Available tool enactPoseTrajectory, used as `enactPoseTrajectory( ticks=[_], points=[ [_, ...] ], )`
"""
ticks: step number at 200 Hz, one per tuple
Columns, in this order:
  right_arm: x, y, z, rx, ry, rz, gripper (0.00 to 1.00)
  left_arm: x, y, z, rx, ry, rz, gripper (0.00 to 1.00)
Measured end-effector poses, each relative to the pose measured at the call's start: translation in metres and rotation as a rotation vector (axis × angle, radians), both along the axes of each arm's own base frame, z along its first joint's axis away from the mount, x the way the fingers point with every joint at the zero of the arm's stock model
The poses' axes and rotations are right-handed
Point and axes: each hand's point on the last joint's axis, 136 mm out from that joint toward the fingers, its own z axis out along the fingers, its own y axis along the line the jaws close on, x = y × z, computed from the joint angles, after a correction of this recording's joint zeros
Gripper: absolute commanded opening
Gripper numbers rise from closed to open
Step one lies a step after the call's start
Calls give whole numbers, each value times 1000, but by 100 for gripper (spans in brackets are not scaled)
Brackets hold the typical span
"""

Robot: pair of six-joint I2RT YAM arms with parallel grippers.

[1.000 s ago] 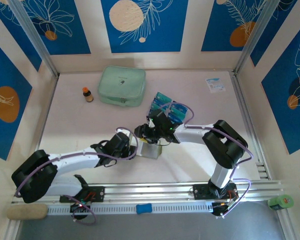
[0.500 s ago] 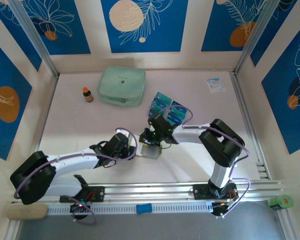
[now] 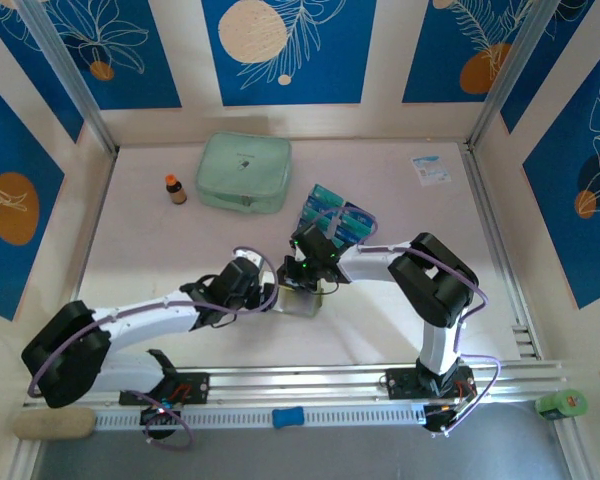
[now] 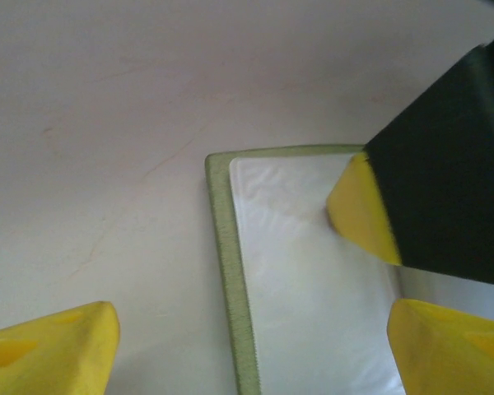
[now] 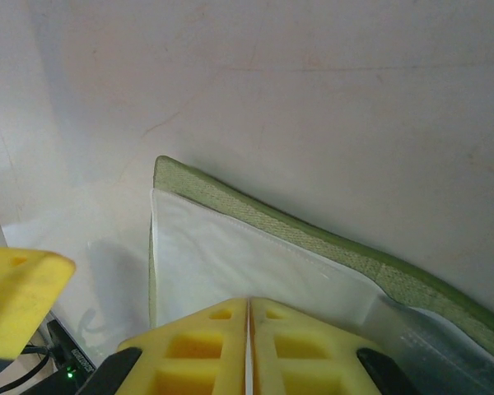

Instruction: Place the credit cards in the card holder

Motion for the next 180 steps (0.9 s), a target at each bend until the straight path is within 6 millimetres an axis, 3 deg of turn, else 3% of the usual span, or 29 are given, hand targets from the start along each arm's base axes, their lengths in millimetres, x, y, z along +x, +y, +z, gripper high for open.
enactPoseTrajectory(
  ticks=[49,84,119,148,180],
  points=[
    [2,-2,2,10,-3,12,15,3,10,-18,51,24,19,85],
    [8,-12,27,26,-49,20,19,0,15,-24,60,29,26,85],
    [30,-38,67,-5,-156,-1,26,-3,18,-29,67,36,28,85],
    [57,-68,95,-86,-258,-33,43,-3,18,-30,63,33,29,85],
    [79,-97,109,-233,-325,-36,44,-3,18,-30,59,31,30,85]
  ],
)
